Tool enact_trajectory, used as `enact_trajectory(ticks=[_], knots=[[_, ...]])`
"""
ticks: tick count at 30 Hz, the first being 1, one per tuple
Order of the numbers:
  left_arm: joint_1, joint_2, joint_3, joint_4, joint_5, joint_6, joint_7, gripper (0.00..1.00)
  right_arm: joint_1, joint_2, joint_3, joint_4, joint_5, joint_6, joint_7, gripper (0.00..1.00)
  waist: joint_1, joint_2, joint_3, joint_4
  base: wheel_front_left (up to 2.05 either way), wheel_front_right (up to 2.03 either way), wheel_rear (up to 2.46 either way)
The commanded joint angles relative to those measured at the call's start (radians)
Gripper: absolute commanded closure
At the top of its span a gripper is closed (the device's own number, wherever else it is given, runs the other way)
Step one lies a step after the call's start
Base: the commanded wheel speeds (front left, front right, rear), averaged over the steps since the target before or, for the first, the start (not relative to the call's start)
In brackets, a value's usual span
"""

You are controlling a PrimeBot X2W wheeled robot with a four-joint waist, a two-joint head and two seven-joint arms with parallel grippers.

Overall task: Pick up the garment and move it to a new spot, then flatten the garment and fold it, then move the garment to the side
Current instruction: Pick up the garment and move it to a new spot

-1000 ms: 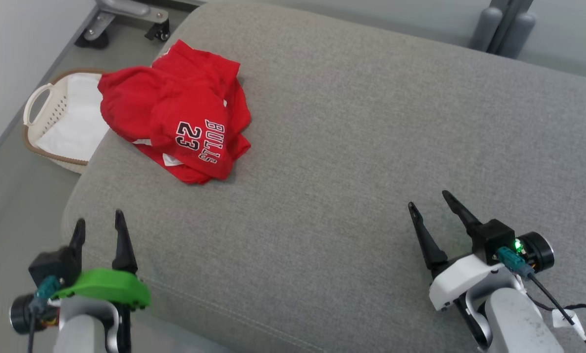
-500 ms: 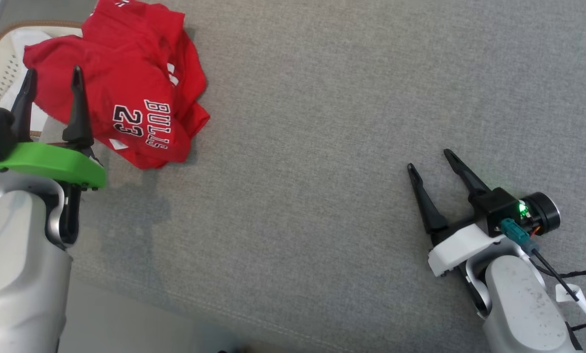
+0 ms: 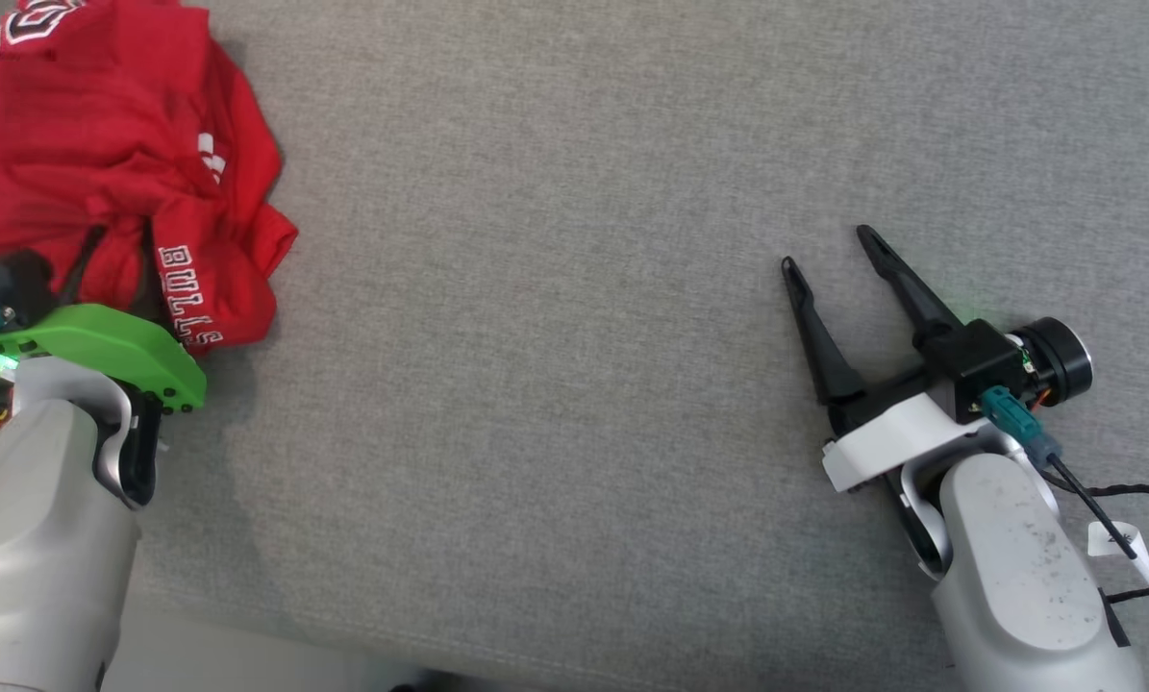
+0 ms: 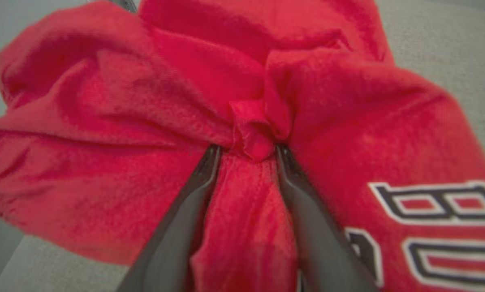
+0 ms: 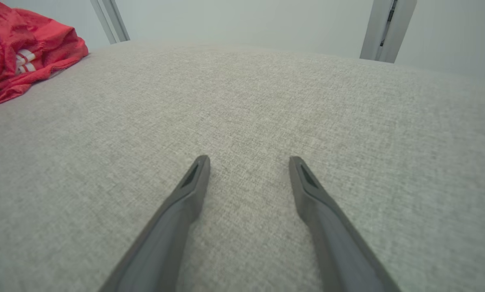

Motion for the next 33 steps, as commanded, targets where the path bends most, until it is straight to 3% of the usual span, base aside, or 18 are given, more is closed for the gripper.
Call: enact_trajectory(ticks=[1,5,10,13,18,24,33], knots=[[-0.014,0.002,-0.013,0.011,-0.017,0.001,0.001,1.00,0.069,-0.052,-0.040,0.073,0.011,-0.010,0.019,0.00,0.0000,0.0000,-0.016,-0.008,0.00,0.00,0.00],[-0.024,0.036,0.001,0.000,-0.024,0.001,0.001,1.00,0.084,-0.043,-0.035,0.065,0.030,-0.010,0.018,0.00,0.0000,0.0000,-0.058,-0.010,0.00,0.00,0.00],[-0.008,0.072,0.100,-0.123,0.065,0.001,0.000,1.00,0.092,-0.033,-0.018,0.057,0.066,-0.007,0.014,0.00,0.0000,0.0000,-0.133,-0.020,0.00,0.00,0.00],[0.025,0.069,0.164,-0.239,0.134,0.001,0.000,1.00,0.101,-0.032,-0.011,0.053,0.091,-0.006,0.010,0.00,0.0000,0.0000,-0.179,-0.037,0.00,0.00,0.00],[0.053,0.046,0.191,-0.416,0.208,0.001,0.000,1.00,0.125,-0.032,0.004,0.043,0.136,-0.006,0.010,0.00,0.0000,0.0000,-0.244,-0.095,0.00,0.00,0.00],[0.060,-0.009,0.099,-0.577,0.265,0.001,0.001,1.00,0.143,-0.031,0.005,0.029,0.178,-0.006,0.010,0.00,0.0000,0.0000,-0.277,-0.214,0.00,0.00,0.00],[0.039,-0.122,-0.044,-0.593,0.224,0.001,0.000,1.00,0.154,-0.031,0.032,-0.001,0.213,-0.007,0.010,0.00,0.0000,0.0000,-0.270,-0.417,0.00,0.00,0.00]])
